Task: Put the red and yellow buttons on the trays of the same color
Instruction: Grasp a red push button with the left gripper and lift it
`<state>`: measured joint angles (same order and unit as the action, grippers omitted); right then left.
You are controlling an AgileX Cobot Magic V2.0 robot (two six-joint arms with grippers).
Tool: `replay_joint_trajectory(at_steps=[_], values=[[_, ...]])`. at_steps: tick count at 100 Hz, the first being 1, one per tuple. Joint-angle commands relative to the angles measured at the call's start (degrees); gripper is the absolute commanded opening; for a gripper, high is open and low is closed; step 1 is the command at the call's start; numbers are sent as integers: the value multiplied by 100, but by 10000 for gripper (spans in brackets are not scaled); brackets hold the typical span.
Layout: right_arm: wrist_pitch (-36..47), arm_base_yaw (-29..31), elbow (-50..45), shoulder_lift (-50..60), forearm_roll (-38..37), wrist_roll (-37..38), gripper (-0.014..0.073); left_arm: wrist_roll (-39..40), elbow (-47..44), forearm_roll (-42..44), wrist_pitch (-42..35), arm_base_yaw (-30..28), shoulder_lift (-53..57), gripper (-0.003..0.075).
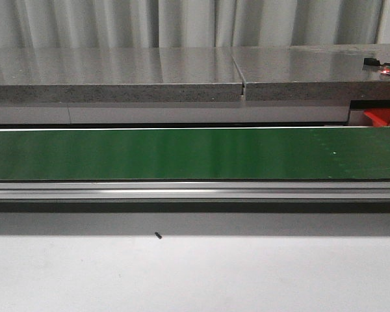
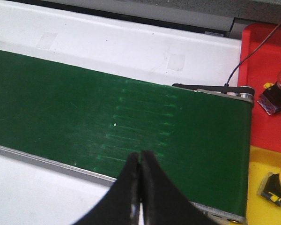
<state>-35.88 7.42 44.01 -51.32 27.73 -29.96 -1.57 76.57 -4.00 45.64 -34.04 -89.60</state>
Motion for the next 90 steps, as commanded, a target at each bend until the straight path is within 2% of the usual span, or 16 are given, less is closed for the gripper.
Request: replay_joint_trajectory(at_steps=[1,60,90], values=[[315,-13,149,59,151,-35,-68,11,181,-46,-323,-56,11,589],[309,-13,149,59,151,-35,-68,21,181,229,-705,-61,-963,585],[314,-13,149,59,151,-35,-68,29,181,193,-846,-262,-1292,585]])
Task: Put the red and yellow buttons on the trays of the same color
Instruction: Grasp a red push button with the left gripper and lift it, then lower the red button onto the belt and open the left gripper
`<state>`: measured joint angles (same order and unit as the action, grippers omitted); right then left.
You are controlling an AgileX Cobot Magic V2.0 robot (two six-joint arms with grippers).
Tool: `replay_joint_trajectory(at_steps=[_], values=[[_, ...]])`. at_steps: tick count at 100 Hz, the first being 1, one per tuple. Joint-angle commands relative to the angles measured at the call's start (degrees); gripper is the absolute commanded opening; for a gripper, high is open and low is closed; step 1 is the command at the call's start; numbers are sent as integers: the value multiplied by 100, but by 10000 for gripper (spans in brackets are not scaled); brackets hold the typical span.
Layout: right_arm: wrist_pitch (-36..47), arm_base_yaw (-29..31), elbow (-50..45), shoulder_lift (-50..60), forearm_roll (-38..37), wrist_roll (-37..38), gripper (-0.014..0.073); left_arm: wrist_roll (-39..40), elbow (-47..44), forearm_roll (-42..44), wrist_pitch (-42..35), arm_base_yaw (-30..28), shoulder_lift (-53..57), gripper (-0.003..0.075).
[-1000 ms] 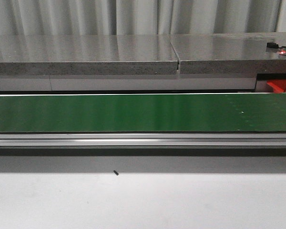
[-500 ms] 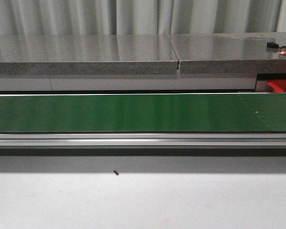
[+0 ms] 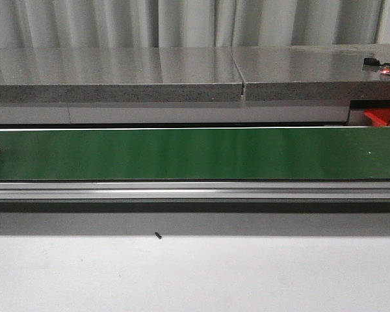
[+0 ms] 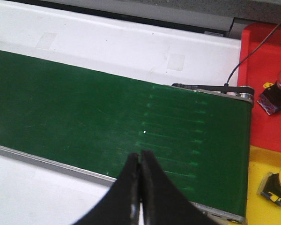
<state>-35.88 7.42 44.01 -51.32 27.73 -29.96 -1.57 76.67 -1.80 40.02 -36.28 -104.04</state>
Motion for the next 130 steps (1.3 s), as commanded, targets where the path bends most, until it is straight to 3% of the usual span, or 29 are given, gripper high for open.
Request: replay_joint_trajectory(at_steps=[1,66,76,95,109,121,130], values=[[314,-13,149,59,151,-35,-68,29,172,-27,-284,-39,150,585],[309,-13,149,59,151,-35,-68,29,172,-95,-605,-39,-478,573],[309,-13,149,59,151,-35,-68,29,172,-108,-619,-39,-478,494],[309,-13,149,59,151,-35,-68,29,172,-154,-619,-39,-478,223],[309,-13,149,59,151,-35,-68,29,172,-177,-485,-39,-355,69],[309,-13,149,59,151,-35,-68,29,172,-245,-337,-27,-5,7],[309,-13,149,59,151,-35,-68,19,172,-443,-186,-27,382,5]])
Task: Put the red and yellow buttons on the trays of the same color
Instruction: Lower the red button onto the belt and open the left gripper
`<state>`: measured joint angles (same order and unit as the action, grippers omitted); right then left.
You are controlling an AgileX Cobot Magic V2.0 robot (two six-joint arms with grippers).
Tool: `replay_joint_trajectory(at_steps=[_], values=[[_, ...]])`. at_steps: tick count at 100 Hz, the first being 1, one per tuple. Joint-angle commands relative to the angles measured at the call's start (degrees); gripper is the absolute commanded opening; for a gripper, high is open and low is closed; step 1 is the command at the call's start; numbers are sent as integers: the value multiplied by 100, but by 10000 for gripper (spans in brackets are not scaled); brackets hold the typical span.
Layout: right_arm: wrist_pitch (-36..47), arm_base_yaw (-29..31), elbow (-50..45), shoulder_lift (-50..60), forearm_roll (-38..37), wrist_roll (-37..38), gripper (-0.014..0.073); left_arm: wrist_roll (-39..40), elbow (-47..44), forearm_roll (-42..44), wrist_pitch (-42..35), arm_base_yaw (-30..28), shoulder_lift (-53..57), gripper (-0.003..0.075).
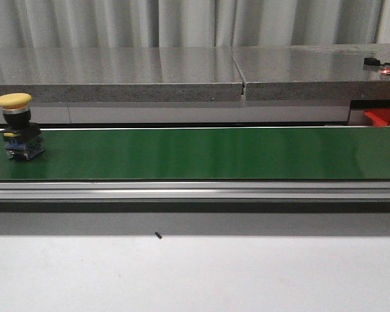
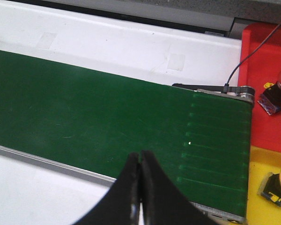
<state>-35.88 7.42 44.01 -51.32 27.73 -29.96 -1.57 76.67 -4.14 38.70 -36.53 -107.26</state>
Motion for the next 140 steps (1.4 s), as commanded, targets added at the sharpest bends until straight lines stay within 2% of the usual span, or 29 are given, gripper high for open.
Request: replay_joint_trajectory(at_steps=[1,18,33,51,73,105,140], values=[[309,-13,149,59,151,-35,-68,11,172,-222,-42,-1,736,5],[309,-13,149,59,151,-35,-68,-19,172,-289,141,273,1499,-1],[309,-13,149,59,151,-35,-68,-92,172,-289,272,838,1950,-4],[309,-13,149,59,151,-35,-68,-115,172,-289,411,1601,1946,-4],[309,-13,149,59,151,-35,-68,-130,172,-289,364,2201,1737,-4],[309,-13,149,59,151,-35,-68,-140,172,-289,461,2427,1152,-4],[309,-13,149,59,151,-35,-68,-140,172,-289,652,2427,1097,1]])
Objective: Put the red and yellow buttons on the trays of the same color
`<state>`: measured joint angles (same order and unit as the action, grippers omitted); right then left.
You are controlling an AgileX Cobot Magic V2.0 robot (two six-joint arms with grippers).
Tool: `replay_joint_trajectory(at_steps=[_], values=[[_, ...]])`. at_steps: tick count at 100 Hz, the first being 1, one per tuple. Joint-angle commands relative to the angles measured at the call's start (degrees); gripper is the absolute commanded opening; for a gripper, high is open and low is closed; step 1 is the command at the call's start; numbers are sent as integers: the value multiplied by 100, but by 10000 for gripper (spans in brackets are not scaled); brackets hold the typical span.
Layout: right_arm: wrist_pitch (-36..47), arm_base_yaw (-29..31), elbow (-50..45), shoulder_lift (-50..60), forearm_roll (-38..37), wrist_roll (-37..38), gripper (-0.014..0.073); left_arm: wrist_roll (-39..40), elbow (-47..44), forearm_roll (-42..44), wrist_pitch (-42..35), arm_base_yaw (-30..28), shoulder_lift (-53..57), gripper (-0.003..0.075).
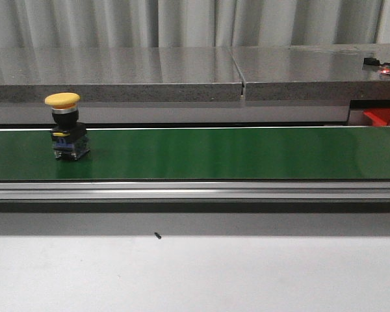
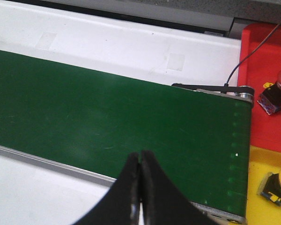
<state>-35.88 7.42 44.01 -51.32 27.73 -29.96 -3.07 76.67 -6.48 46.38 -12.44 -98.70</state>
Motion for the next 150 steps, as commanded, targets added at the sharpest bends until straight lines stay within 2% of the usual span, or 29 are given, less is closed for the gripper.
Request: replay_joint_trajectory(at_steps=[1,11,20,30,42,47,56,72,91,111,130,150], values=[[309,-13,149,59,151,-35,-68,10,172,-56,-103,18,241,1],[309,-13,149,59,151,-35,-68,7,172,-32,-50,18,241,7],[309,-13,149,59,151,-35,-68,-91,172,-47,-50,18,241,76],[309,-13,149,59,151,-35,-68,-188,172,-122,-50,18,241,233],[309,-13,149,59,151,-35,-68,-310,172,-289,-72,18,241,498],[309,-13,149,59,151,-35,-68,-310,184,-305,-72,18,241,583],[309,-13,149,59,151,-35,-68,-368,233,-317,-62,18,252,667],[309,-13,149,59,151,-35,-68,-578,383,-462,-84,18,390,661],[309,-13,149,59,151,-35,-68,-1301,415,-1200,-100,18,792,661],[309,-13,149,59,151,-35,-68,-1550,333,-1223,-191,182,1497,661],[309,-13,149,59,151,-35,-68,-1845,-242,-1199,-803,722,2430,661],[309,-13,149,59,151,-35,-68,-1897,-1341,-1199,-1362,1263,3572,661]])
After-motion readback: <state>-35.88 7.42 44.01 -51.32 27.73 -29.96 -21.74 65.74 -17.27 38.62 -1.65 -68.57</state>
